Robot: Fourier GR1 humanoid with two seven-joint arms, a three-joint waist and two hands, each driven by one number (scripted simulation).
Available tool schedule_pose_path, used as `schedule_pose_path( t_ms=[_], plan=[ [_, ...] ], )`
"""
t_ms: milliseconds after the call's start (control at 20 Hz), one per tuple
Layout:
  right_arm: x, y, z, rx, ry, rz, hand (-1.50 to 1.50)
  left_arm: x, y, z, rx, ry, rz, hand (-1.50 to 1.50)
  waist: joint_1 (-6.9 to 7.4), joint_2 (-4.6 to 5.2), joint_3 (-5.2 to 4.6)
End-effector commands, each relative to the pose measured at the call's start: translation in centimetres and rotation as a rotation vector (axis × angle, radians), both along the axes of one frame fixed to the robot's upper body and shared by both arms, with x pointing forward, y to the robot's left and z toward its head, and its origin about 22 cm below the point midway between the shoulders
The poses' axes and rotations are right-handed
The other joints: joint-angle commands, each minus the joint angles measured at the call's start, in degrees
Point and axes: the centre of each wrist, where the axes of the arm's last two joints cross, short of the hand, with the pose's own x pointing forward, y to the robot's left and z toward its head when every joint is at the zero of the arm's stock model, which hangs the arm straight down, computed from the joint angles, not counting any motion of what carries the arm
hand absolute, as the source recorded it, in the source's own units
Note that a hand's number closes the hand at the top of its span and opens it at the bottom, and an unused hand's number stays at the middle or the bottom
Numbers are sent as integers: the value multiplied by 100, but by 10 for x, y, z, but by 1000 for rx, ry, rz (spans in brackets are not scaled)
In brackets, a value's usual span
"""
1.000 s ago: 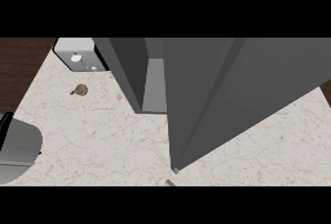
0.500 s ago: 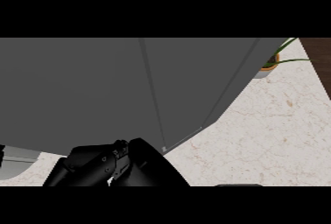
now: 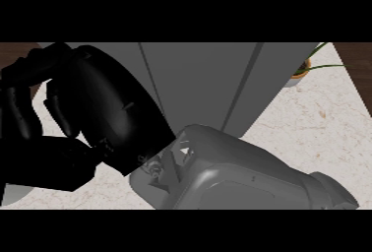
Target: Pick up the wine, place it into the cabinet and close the cabinet
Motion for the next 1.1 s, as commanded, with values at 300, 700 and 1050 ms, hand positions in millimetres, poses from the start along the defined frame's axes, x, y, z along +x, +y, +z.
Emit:
schedule_pose_path(
  t_ms=[300,700,1050],
  plan=[
    [96,-14,-17,-27,51,-106,150,5,10,6,24,-2,6,-150,-8,22,5],
    [126,-50,-21,-41,21,-130,150,9,-6,10,25,-9,4,-150,-71,14,9],
    [148,-78,-34,-118,-19,-207,150,12,1,9,14,-23,15,-150,-17,66,1]
  ],
)
